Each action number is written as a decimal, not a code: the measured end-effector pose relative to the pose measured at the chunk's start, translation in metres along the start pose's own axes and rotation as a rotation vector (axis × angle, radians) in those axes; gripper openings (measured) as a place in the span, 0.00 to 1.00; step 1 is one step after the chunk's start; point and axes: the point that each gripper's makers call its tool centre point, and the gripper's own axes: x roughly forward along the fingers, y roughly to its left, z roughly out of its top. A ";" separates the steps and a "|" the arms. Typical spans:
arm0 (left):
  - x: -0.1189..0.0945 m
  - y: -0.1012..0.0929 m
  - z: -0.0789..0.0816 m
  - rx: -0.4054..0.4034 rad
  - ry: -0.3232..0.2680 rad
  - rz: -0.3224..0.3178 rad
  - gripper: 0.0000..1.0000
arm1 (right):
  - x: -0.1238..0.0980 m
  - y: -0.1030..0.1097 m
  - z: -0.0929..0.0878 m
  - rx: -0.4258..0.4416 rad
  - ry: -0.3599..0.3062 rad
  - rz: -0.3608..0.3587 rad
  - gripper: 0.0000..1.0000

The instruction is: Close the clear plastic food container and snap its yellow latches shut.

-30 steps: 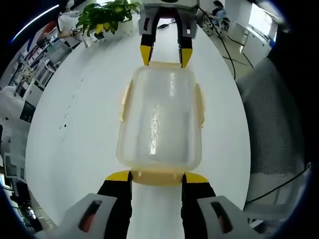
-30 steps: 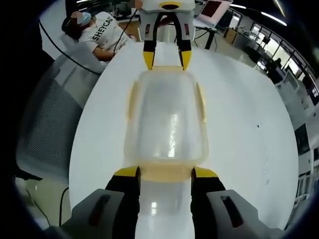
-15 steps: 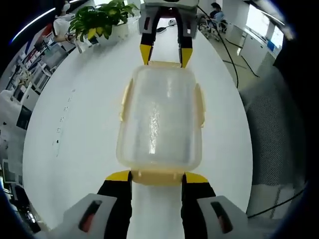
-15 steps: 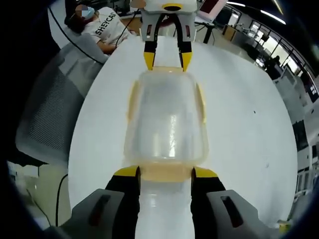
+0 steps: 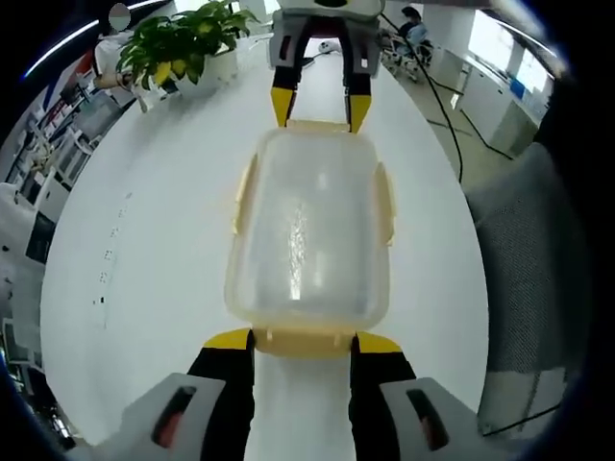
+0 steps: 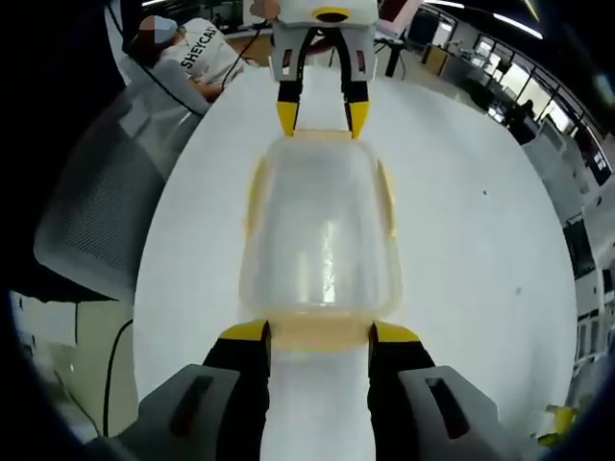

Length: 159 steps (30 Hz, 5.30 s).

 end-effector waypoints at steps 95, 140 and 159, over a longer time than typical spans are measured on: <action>-0.002 -0.010 0.014 -0.482 -0.197 -0.057 0.34 | -0.023 0.005 -0.014 0.417 -0.158 -0.081 0.44; 0.021 -0.019 0.021 -1.016 -0.383 0.125 0.24 | -0.004 0.020 -0.006 0.865 -0.393 -0.193 0.22; 0.024 -0.020 0.024 -1.080 -0.392 0.184 0.29 | 0.003 0.018 -0.009 0.922 -0.313 -0.094 0.22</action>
